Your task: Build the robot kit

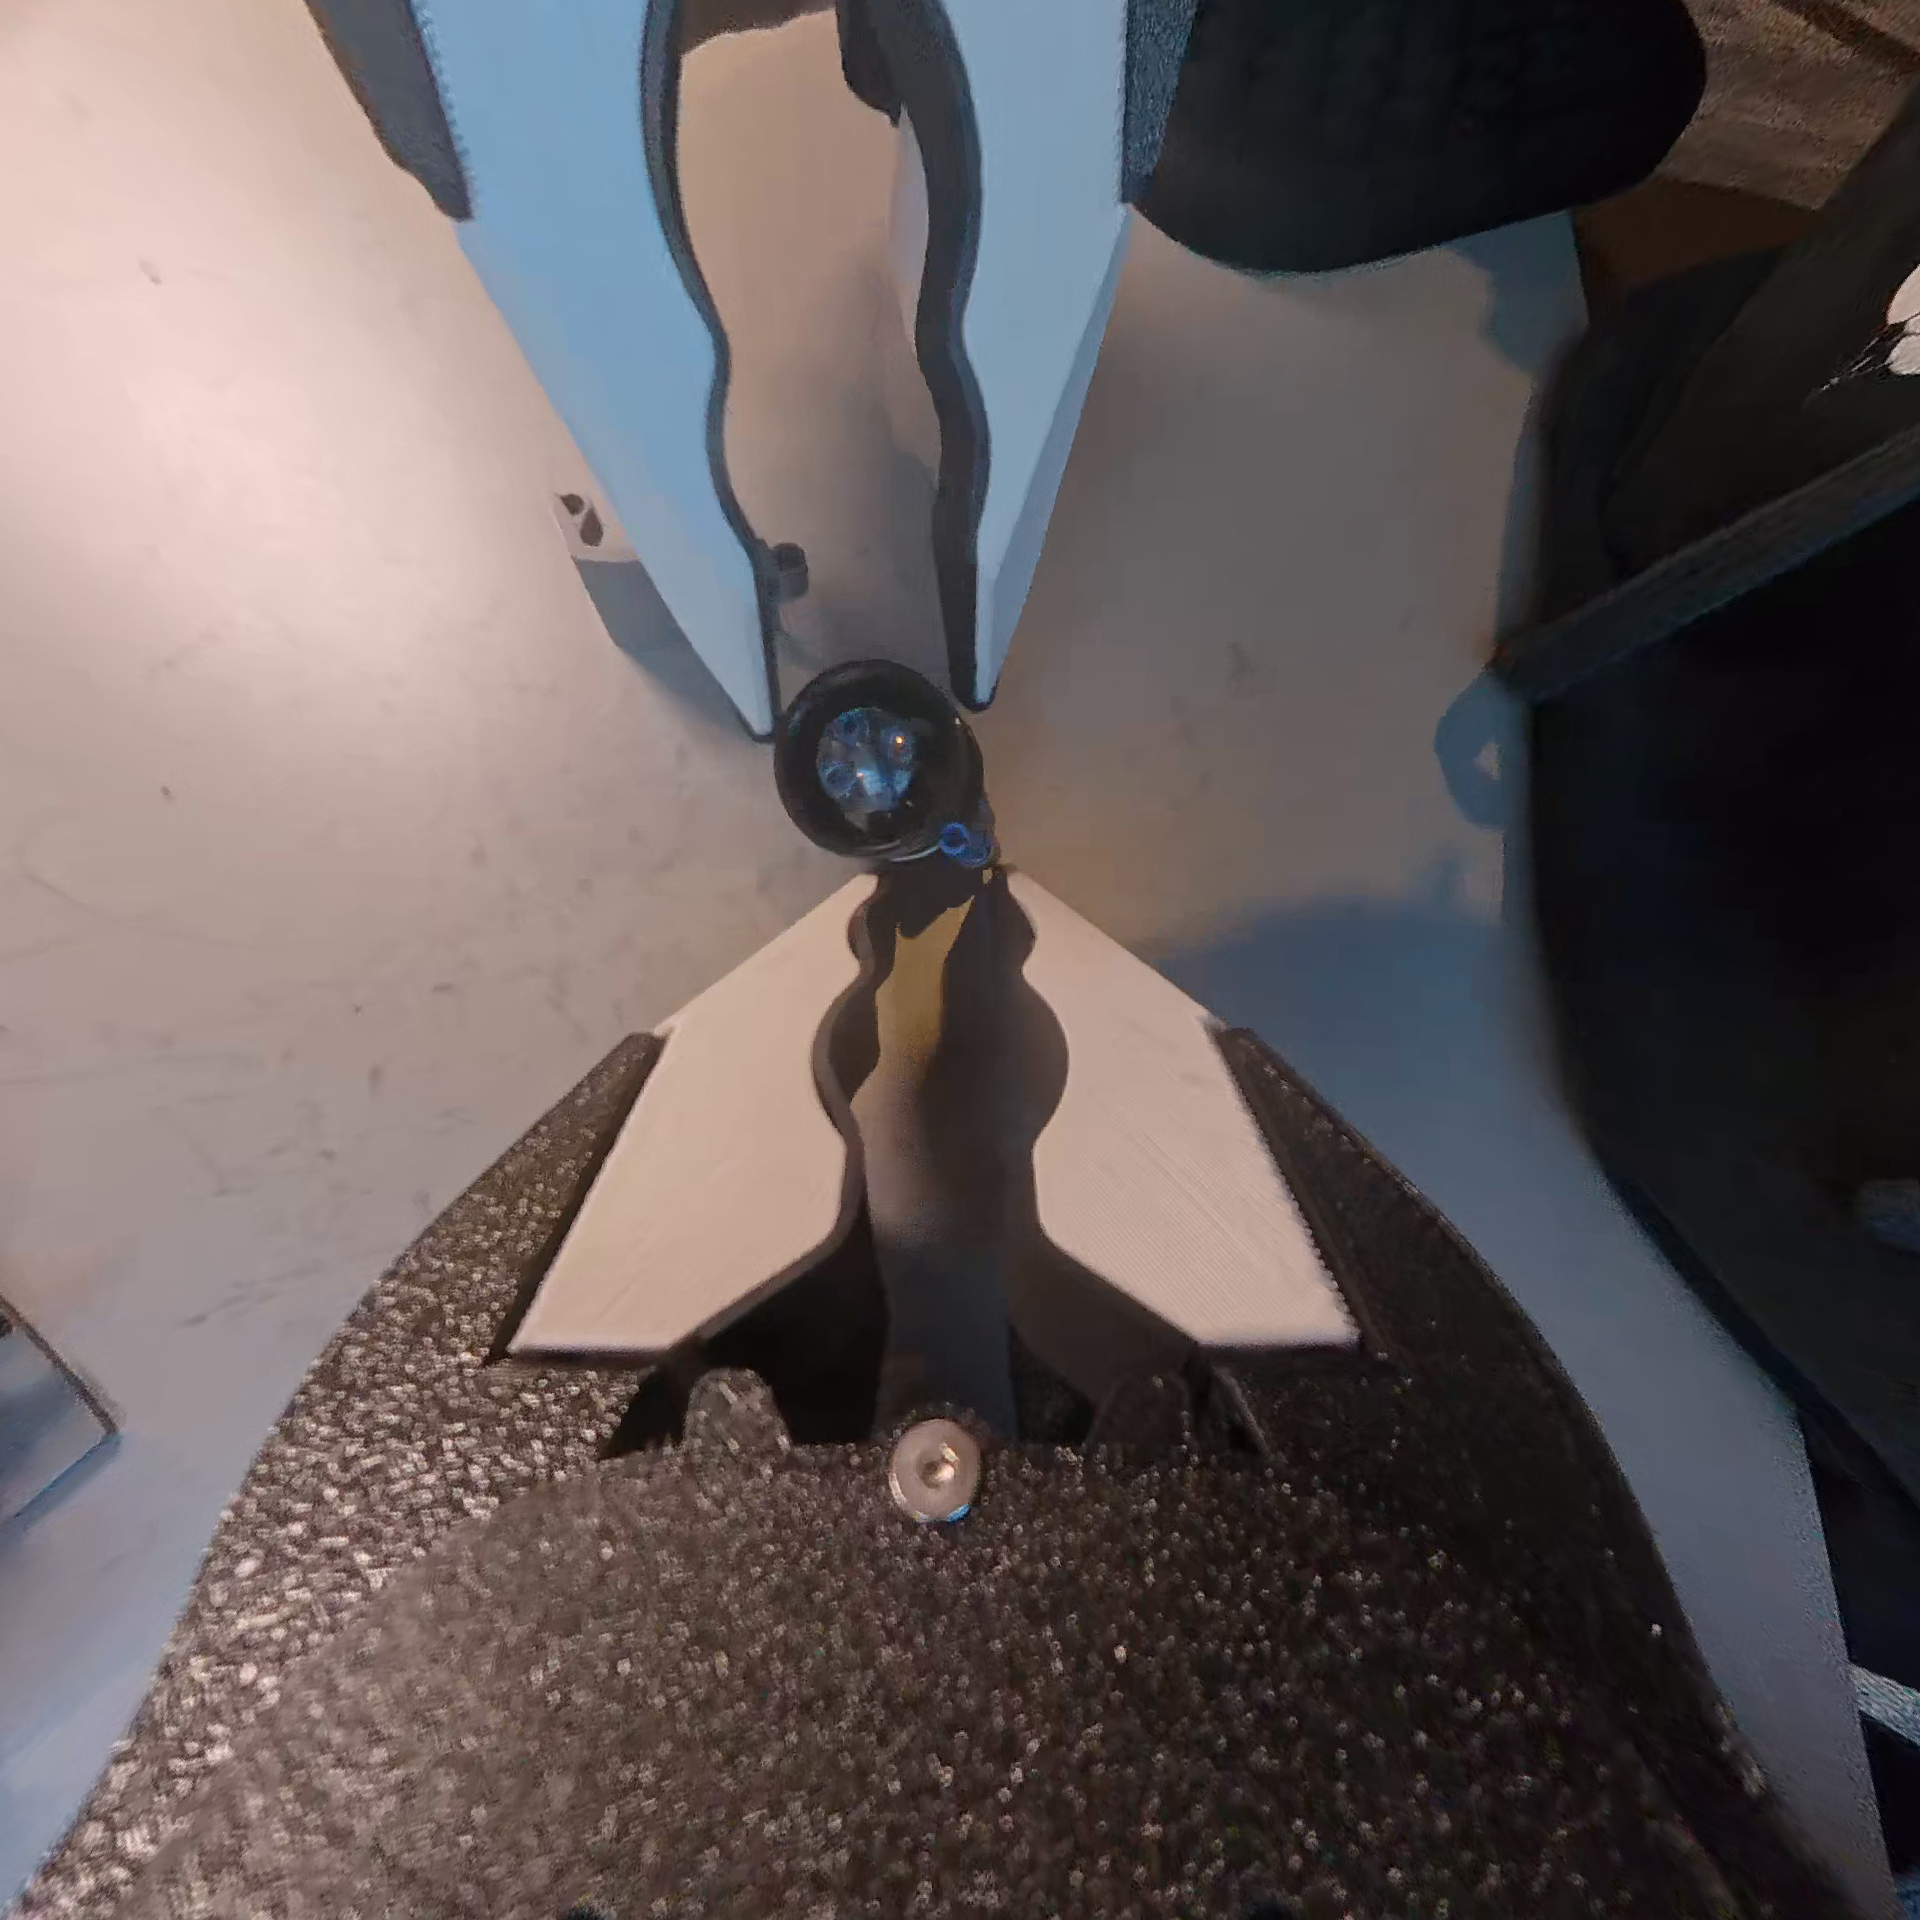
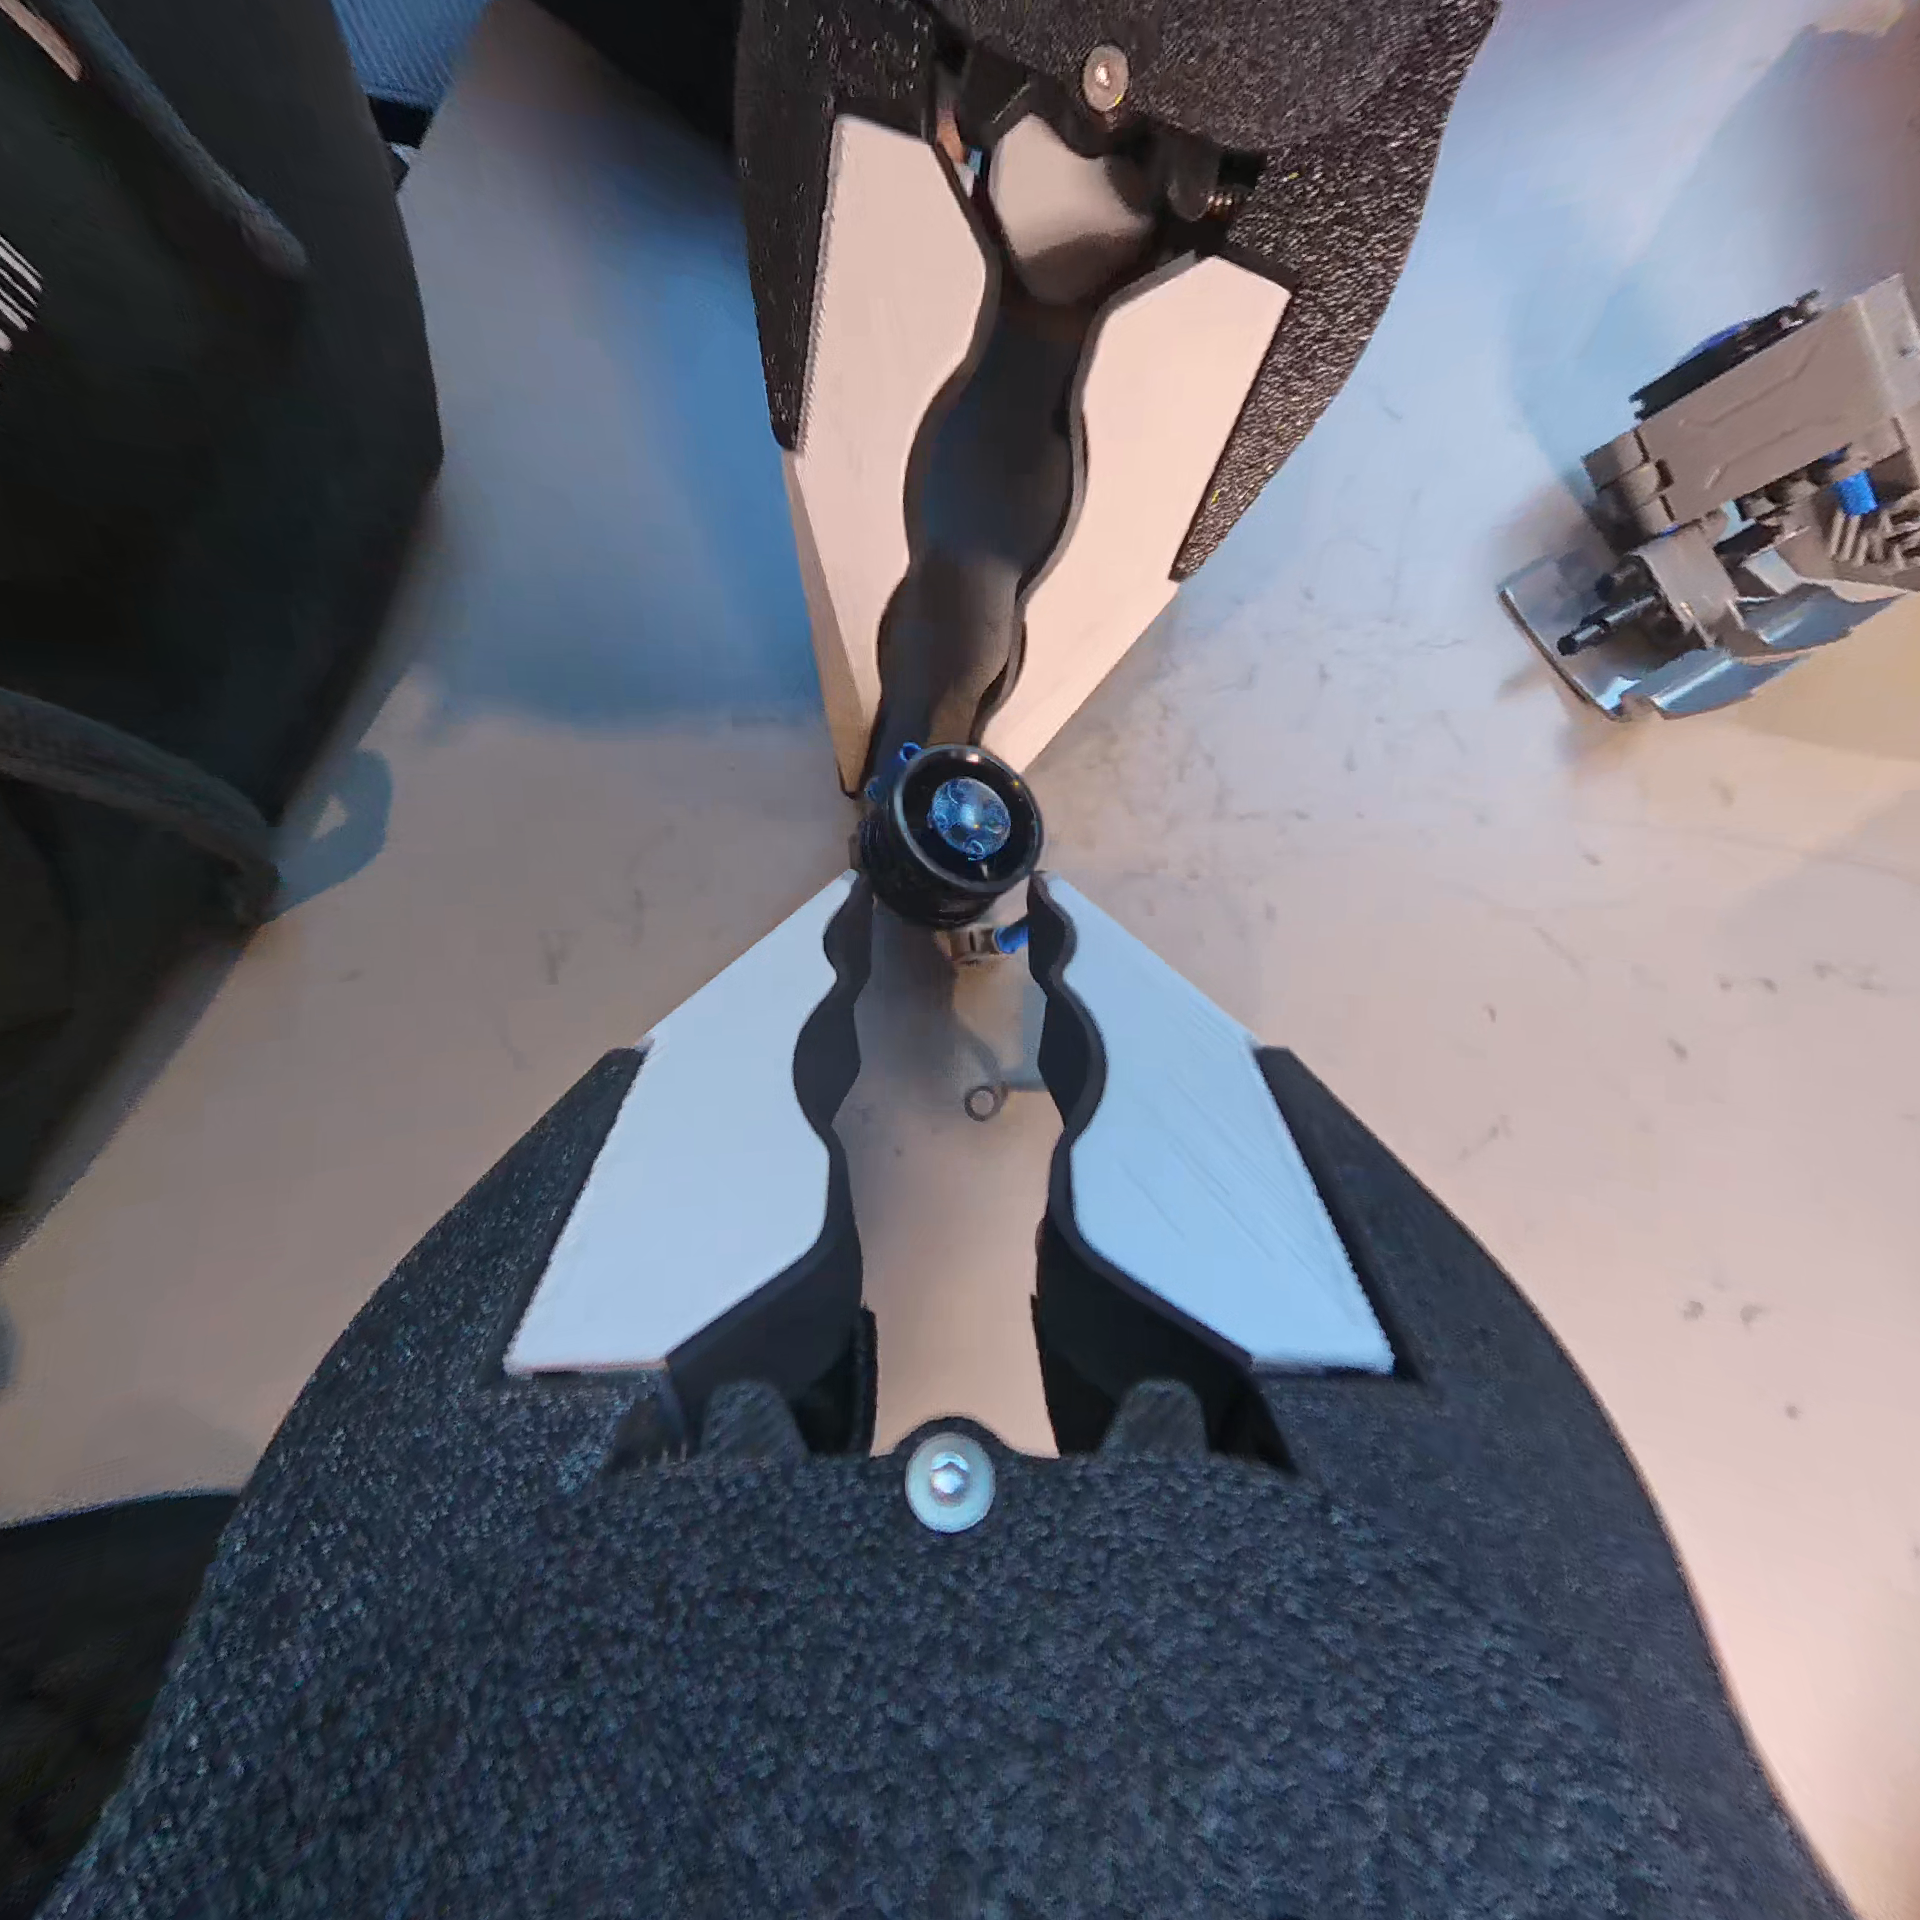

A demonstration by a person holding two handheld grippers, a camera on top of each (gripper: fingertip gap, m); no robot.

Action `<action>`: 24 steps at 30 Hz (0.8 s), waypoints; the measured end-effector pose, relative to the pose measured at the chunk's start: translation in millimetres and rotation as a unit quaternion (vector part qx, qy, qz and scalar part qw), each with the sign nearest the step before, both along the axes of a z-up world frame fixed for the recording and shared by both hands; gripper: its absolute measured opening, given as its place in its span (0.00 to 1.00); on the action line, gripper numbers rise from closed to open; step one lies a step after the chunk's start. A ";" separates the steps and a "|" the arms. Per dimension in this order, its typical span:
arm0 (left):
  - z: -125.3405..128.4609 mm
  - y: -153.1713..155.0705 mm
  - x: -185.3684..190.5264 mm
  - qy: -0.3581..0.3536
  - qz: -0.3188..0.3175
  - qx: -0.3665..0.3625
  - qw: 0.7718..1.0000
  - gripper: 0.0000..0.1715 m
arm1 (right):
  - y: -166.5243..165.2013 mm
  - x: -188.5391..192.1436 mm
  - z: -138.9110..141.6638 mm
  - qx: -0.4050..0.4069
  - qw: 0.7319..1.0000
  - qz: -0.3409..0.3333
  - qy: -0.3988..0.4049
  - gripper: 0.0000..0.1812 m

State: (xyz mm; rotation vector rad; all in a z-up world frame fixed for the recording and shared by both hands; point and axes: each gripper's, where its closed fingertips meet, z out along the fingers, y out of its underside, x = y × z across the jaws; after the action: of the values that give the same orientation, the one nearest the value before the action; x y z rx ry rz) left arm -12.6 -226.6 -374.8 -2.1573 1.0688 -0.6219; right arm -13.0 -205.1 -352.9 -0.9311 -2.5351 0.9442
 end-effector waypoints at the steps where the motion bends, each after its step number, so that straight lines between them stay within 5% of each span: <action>1: 0.2 -0.9 -1.0 0.000 -0.001 -0.004 1.000 0.10 | 0.4 -0.4 -2.1 0.010 1.000 -0.001 -0.001 0.16; 9: 14.4 -0.8 -4.7 -0.061 0.016 -0.031 0.998 0.20 | 3.5 3.0 -6.6 0.022 1.000 -0.010 0.000 0.17; 24: 10.8 12.2 -10.2 -0.055 0.050 -0.017 0.997 0.16 | 11.0 -1.4 -3.8 0.016 0.998 -0.050 0.016 0.21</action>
State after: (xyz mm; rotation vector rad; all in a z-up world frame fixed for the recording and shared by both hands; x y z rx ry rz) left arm -22.8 -214.4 -364.0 -2.1645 0.8917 -0.7084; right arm -14.4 -194.1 -356.6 -1.0154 -2.4453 0.8797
